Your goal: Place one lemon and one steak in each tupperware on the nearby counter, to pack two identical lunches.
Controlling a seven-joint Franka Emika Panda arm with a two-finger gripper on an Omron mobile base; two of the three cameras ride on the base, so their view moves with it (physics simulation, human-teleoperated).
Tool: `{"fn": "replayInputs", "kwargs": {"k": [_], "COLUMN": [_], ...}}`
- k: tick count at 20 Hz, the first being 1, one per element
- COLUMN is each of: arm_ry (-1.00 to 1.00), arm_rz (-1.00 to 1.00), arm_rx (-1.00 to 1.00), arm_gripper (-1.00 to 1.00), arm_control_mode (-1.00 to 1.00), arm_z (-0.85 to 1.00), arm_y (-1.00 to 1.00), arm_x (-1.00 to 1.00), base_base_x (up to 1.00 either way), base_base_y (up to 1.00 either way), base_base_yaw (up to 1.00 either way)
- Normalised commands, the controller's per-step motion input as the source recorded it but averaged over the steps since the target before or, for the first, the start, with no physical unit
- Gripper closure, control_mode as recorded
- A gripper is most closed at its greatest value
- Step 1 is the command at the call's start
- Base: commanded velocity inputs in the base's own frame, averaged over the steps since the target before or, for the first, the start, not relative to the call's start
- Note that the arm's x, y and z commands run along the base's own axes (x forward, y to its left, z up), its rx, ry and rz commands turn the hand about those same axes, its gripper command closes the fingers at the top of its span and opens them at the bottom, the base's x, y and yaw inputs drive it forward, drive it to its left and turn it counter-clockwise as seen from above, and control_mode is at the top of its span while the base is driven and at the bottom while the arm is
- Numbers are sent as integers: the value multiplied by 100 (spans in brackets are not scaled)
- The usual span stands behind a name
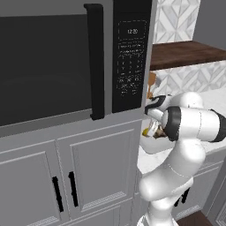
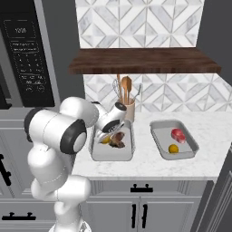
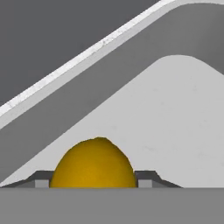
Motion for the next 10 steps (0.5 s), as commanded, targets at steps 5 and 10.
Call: {"fn": "replayInputs", "kwargs": {"k": [5, 10], "arm_ry": [4, 0], "arm_rz": [3, 1], "arm_rx": [2, 0], "arm_gripper": [100, -100], "arm_control_mode": [-100, -100], "arm_z": [-38, -39], "arm_y": [0, 0], "arm_x": [8, 0], "base_base_x": [0, 0], "base_base_y": [0, 0], "base_base_yaw": [0, 0]}}
